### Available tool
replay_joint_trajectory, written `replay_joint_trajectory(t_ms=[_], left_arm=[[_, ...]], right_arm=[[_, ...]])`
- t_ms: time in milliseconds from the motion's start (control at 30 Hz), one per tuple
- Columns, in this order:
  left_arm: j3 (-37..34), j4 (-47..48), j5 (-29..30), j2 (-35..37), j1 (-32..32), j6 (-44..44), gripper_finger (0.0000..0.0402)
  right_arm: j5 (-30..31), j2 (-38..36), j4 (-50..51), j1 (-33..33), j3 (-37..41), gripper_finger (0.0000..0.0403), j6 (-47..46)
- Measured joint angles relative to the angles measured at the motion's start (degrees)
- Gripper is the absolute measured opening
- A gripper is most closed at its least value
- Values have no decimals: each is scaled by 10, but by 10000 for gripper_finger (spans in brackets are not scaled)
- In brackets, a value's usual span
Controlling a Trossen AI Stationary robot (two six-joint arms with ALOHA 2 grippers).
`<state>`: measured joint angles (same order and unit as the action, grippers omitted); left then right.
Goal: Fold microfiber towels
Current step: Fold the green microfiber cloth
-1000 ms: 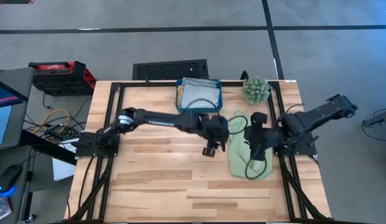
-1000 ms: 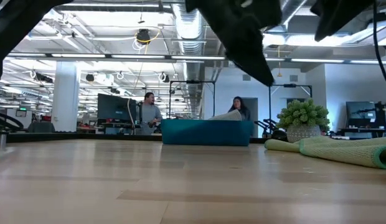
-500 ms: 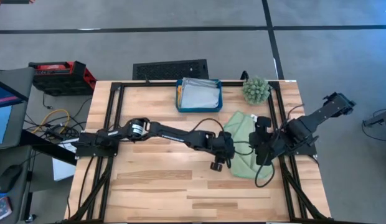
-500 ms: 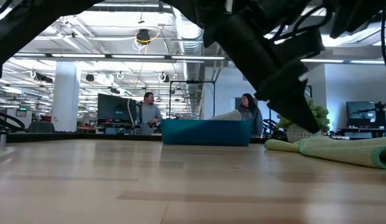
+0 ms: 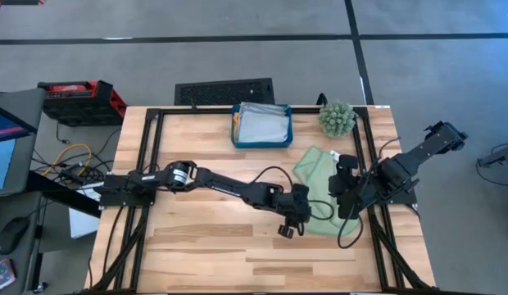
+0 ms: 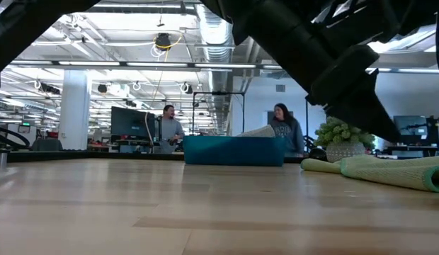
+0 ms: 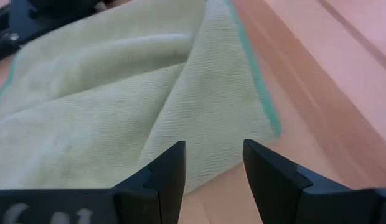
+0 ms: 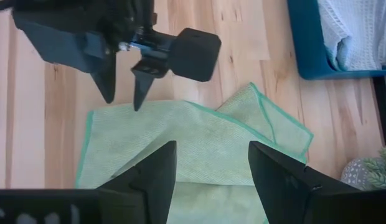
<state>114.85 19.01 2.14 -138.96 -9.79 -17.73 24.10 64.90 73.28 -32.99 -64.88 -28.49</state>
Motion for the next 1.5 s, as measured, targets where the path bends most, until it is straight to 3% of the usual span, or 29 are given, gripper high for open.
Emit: replay_joint_trajectory(t_ms=[600, 900, 1333, 1500], left_arm=[[0, -37, 3, 0, 20, 11, 153], [0, -58, 7, -42, 18, 9, 153], [4, 59, 11, -41, 19, 55, 153], [32, 157, 7, -40, 19, 85, 153]], right_arm=[[0, 0, 0, 0, 0, 221, 0], [-1, 0, -2, 0, 0, 221, -1], [-2, 0, -2, 0, 0, 221, -1], [-2, 0, -2, 0, 0, 221, -1]])
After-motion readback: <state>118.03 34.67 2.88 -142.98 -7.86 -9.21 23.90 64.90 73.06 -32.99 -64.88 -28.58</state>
